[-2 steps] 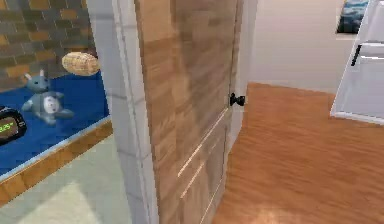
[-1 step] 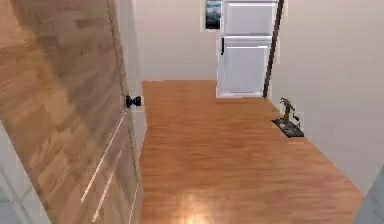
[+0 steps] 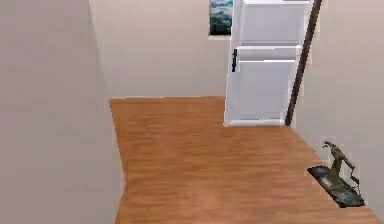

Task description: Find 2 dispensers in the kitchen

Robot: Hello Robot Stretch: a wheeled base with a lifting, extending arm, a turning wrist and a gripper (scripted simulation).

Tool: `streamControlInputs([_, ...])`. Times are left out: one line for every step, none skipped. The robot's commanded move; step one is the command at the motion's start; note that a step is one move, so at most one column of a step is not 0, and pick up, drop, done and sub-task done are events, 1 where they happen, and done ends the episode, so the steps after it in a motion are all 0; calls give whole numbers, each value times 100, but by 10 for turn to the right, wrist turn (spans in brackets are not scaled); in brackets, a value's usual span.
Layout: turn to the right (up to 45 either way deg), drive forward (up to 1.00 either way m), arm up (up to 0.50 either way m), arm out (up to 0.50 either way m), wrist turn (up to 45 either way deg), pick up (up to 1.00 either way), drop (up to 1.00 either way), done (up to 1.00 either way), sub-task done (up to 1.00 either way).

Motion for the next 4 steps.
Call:
streamControlInputs([0,100,0,0,0,0,0,0,0])
streamControlInputs([30,0,0,0,0,0,0,0,0])
streamControlInputs([450,0,0,0,0,0,0,0,0])
streamControlInputs([330,0,0,0,0,0,0,0,0])
